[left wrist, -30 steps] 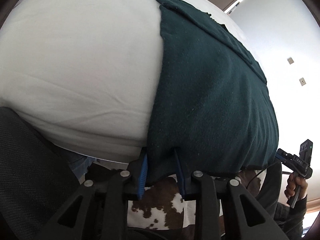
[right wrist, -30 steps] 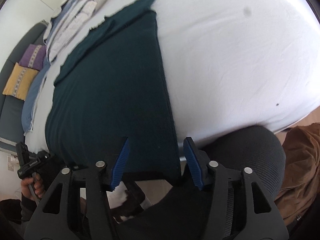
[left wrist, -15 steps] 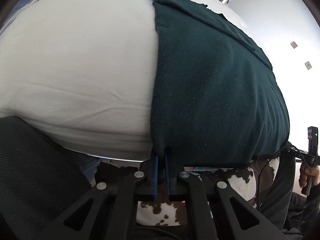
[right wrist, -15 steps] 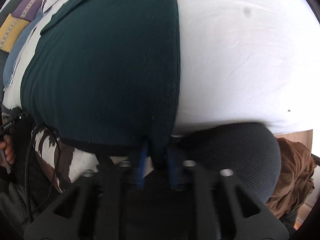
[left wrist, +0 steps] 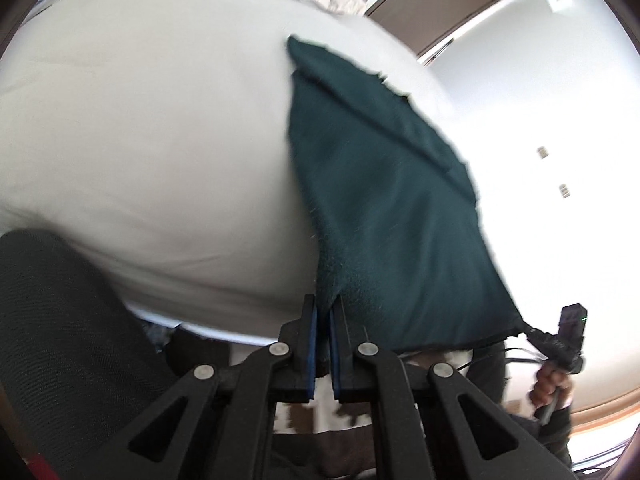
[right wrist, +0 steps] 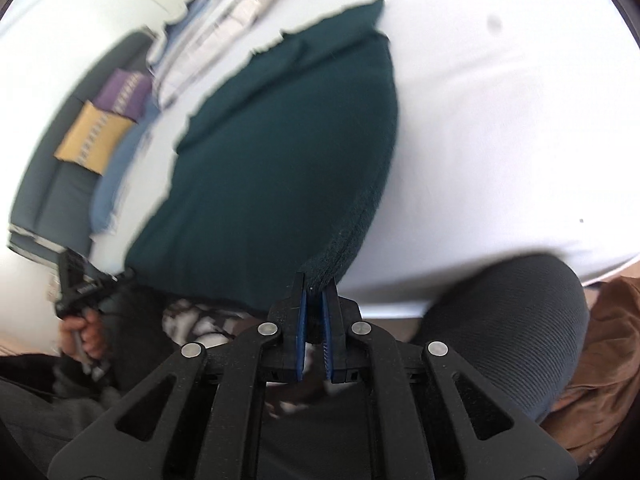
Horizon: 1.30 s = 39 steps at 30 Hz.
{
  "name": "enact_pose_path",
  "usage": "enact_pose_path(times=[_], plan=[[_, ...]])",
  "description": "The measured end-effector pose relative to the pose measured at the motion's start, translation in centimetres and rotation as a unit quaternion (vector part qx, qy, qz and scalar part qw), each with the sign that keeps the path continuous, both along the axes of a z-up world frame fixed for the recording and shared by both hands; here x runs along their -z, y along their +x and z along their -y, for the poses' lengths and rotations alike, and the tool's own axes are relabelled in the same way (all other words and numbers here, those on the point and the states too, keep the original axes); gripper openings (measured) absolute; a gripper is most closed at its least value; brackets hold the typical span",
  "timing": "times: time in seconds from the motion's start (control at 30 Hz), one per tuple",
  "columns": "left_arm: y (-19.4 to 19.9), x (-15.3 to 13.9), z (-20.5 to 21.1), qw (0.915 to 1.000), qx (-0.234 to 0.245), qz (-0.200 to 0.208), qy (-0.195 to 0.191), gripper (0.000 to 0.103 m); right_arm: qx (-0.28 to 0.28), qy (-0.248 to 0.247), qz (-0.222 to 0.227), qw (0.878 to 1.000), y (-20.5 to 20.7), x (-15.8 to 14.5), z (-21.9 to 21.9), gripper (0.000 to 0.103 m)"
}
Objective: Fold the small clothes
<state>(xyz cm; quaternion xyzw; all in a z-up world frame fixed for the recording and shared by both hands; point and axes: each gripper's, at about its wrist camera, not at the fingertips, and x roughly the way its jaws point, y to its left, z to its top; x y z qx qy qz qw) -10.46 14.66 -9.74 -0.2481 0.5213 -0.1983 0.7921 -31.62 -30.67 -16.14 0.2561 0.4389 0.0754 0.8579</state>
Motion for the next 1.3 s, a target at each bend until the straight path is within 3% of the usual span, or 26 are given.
enact_pose_path(times=[0.17,0.3,0.5,0.67,0.9,1.2,1.3], plan=[[0.5,-2.7,-0.8,0.997,-0.019,0.024,-0.071,0.006,0.021,0.057,0.058,0.996,0.4,-2.9,1.2,0.005],[1.9,-4.3,-1.6,0.9886,-0.043,0.036,-0.139,0.005,0.042,0.107,0.098,0.989,0.8,-5.0,2.9,0.005],[4.9,-4.9,-2.0,0.9795,-0.065,0.04,-0.186,0.005,0.054,0.126,0.128,0.982,3.3,-7.6,3.6,0.005],[7.0,-4.9,-2.0,0.9755,-0.081,0.04,-0.2,0.004,0.053,0.119,0.144,0.981,6.6,-9.3,1.8,0.005],[11.3,-6.1,-3.3,0.9693,-0.11,0.056,-0.213,0.004,0.073,0.12,0.158,0.978,11.7,-11.1,2.5,0.005],[18.5,-7.3,-3.4,0.9655,-0.133,0.077,-0.211,0.001,0.101,0.1,0.164,0.976,21.1,-11.9,4.3,0.005],[21.1,-7.6,-3.4,0.9671,-0.14,0.085,-0.194,0.001,0.105,0.091,0.161,0.977,24.5,-11.8,4.8,0.005]])
